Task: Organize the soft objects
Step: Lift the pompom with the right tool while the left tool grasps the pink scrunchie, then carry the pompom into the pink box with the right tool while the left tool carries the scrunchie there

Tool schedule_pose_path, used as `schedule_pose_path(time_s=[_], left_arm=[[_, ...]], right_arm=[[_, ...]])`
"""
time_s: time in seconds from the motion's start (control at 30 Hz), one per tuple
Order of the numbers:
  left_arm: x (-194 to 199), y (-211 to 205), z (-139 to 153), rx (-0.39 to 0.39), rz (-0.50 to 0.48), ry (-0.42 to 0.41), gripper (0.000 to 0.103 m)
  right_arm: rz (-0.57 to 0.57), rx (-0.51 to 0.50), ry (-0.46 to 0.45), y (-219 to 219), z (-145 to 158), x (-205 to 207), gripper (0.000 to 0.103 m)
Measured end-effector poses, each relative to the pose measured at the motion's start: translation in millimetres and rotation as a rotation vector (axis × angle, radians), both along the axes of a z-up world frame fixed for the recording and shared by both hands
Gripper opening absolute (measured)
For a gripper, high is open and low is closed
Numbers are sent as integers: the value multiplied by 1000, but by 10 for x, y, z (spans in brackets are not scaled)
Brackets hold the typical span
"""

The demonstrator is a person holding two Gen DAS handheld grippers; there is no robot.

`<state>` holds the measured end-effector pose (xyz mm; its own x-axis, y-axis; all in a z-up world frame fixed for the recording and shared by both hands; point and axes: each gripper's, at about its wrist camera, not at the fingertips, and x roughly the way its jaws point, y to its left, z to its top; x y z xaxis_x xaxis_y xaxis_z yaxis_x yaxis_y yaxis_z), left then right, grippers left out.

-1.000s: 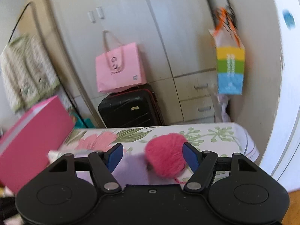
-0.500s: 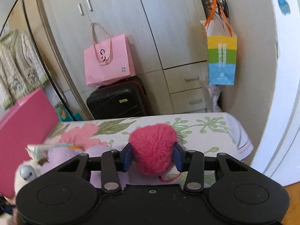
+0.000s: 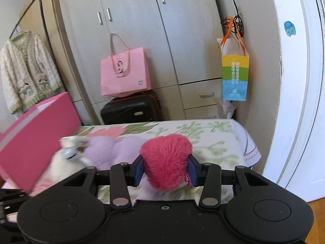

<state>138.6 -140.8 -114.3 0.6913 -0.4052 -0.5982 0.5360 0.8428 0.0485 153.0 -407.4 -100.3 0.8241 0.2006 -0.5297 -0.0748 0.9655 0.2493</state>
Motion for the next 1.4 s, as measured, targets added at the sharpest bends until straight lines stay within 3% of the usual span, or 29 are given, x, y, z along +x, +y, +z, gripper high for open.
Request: schedule_pose_path(time_s=[0.23,0.47,0.6,0.87,1.2,1.4], left_arm=[[-85,115,44,-25,43,3,27],[-229,286,128,-48,66,1,26],[-322,428,181,-88,49,63,26],[-466,701,267,-124,49,111,26],[-613,1022,348,-95,60,118,26],[-659,1285,419,-52,36,121,26]], right_arm=[[50,4,-2,264,20,-438,49],[111,15,57,553,-62,-716,49],[136,20,67,748,-103,-902,49],[206,16,87,1047,-28,-1165,49],[304,39,150,1387,58,-1216,49],[377,110,187,1535,156,-1188,49]])
